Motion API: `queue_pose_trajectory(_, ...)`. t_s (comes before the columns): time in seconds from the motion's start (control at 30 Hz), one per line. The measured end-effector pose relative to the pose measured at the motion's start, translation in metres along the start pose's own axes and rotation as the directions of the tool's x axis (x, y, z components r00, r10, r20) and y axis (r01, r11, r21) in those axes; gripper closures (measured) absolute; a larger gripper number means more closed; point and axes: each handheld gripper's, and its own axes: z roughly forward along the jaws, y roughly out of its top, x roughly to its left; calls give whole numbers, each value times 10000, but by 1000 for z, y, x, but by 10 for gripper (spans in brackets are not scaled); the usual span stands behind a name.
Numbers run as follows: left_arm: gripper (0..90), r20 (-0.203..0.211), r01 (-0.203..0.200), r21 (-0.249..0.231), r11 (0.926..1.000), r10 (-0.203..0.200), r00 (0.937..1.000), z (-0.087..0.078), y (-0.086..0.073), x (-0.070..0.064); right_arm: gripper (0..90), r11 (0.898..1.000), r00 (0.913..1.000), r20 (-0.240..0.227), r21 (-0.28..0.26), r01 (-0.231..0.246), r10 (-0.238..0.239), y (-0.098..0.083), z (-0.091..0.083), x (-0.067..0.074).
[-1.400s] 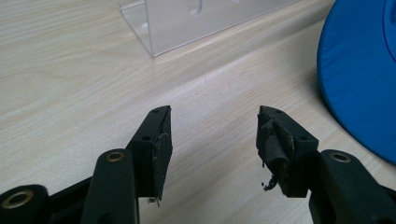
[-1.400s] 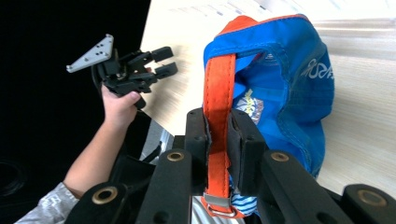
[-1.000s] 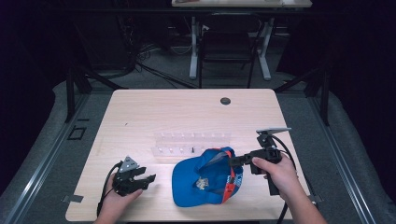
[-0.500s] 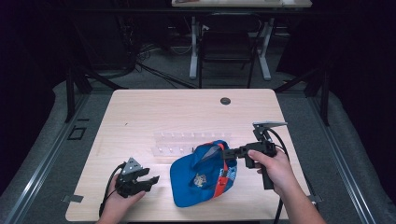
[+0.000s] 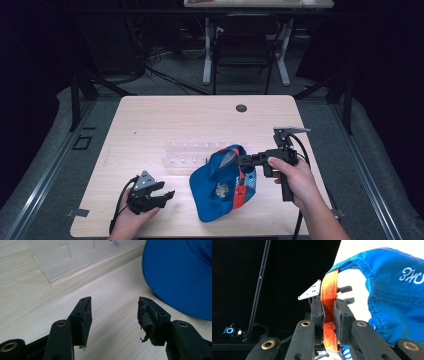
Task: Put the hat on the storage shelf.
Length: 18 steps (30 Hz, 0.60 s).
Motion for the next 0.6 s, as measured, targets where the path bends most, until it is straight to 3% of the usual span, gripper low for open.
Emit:
queue_pose_trajectory(0.07,467,186,-26,-164,9999,29,9998,-1,2,-7,790,10000,10000,-45,-64,12,-12,-1,0,0)
queue_pose_trajectory(0.1,470,447,-241,-311,9992,255,9987,-1,5,-18,790,10000,10000,-97,-69,-14,13,-1,0,0)
queue_pose_trajectory(0.13,470,447,-241,-311,9992,255,9987,-1,5,-18,790,10000,10000,-97,-69,-14,13,-1,0,0)
queue_pose_trajectory(0.2,471,774,-501,-534,9973,542,9955,-2,9,-34,790,9999,9999,-164,-119,-34,32,-1,0,-1)
queue_pose_trajectory(0.23,474,975,-790,-655,9947,852,9916,-2,12,-44,789,9999,9998,-217,-145,-43,40,-1,0,-2)
queue_pose_trajectory(0.4,474,1292,-1209,-832,9892,1311,9829,-5,16,-63,790,9997,9990,-408,-168,-170,163,0,0,0)
queue_pose_trajectory(0.43,474,1401,-1414,-980,9851,1543,9780,-6,17,-69,790,9997,9989,-434,-183,-189,181,0,0,1)
queue_pose_trajectory(0.6,474,1408,-1616,-888,9829,1730,9748,-4,16,-74,790,9996,9981,-589,-239,-180,165,2,1,5)
